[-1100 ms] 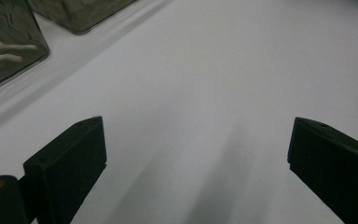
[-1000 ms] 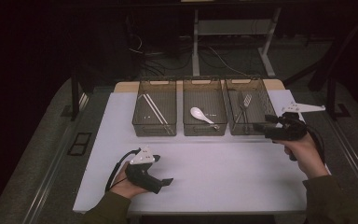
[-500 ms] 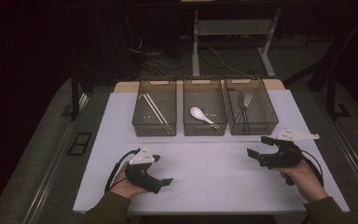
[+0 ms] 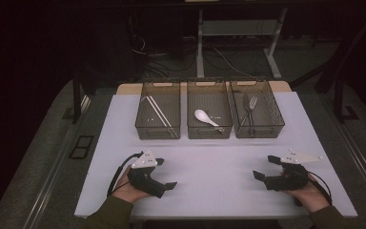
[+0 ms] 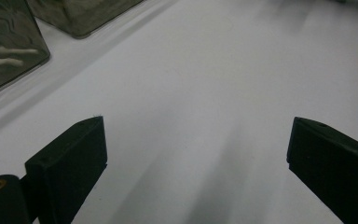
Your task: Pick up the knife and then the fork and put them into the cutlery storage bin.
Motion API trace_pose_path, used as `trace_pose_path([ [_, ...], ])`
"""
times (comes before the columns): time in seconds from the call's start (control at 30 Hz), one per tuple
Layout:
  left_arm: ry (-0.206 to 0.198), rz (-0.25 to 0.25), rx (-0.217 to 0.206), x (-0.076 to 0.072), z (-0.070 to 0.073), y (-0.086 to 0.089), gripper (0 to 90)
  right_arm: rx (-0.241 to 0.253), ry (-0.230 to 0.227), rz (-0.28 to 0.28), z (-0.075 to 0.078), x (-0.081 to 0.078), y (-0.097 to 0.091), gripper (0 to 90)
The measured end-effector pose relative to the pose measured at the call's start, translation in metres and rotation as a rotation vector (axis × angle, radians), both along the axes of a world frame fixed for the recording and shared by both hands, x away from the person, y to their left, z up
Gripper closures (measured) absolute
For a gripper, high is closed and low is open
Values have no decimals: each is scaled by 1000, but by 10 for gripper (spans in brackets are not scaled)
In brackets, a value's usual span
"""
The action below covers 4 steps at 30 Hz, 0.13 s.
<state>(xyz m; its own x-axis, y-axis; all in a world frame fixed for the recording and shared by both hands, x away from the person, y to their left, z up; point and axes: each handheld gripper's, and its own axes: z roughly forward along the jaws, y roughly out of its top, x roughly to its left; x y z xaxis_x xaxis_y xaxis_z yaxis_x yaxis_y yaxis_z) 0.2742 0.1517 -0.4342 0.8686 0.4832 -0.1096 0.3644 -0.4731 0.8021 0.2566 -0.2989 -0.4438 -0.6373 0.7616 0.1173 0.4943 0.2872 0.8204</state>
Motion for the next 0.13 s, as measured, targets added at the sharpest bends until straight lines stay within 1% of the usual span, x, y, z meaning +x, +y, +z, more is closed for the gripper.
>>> trace_pose_path([
  [0.07, -5, -1, 2, 0, 0, 0, 41, 2, 4, 7, -1, -3, -1, 138],
  [0.13, -7, -2, 4, 0, 0, 0, 41, 3, 3, -1, -2, -3, -1, 138],
])
